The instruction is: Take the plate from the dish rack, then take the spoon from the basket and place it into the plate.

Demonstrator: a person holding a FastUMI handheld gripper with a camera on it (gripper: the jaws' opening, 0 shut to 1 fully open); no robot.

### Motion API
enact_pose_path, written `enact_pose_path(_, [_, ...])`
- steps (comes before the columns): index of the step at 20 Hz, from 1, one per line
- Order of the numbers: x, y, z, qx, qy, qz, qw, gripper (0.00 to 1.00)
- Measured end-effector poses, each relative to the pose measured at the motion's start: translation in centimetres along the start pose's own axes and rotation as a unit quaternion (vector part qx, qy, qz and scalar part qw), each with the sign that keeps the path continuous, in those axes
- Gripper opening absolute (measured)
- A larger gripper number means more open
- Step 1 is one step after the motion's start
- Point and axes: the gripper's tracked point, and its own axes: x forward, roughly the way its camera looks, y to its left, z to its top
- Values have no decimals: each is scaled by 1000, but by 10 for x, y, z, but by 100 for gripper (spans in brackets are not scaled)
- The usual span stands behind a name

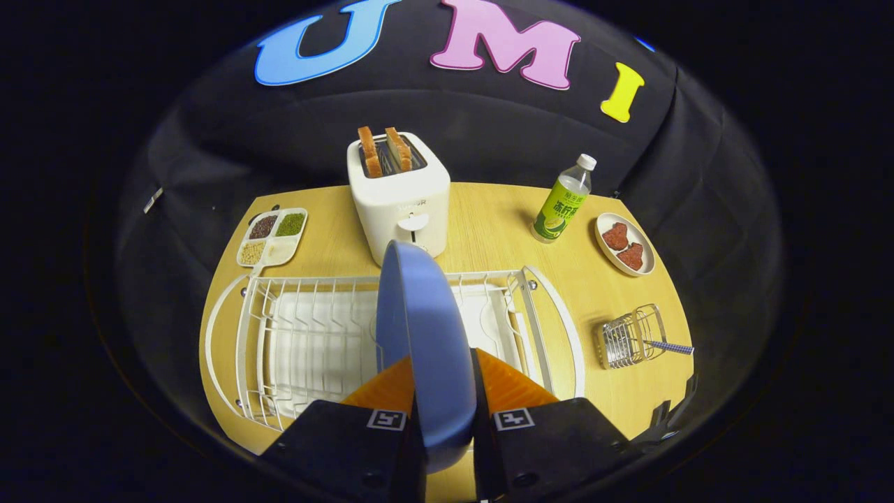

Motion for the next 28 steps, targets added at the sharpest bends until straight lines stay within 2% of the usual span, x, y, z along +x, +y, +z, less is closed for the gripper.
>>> enact_pose_path(4, [0,-5,0,14,-1,2,1000,30])
enact_pose_path(10, [-4,10,18,-64,-34,-38,997,30])
enact_pose_path(13, [-9,6,22,-58,-43,-38,997,30])
enact_pose_path(17, [-24,-11,21,-13,-46,2,999,30])
enact_pose_path(21, [-57,-29,17,27,-55,81,995,30])
enact_pose_path(25, [-92,-69,2,28,-65,128,989,30])
enact_pose_path(28, [-112,-101,-27,28,-52,153,986,30])
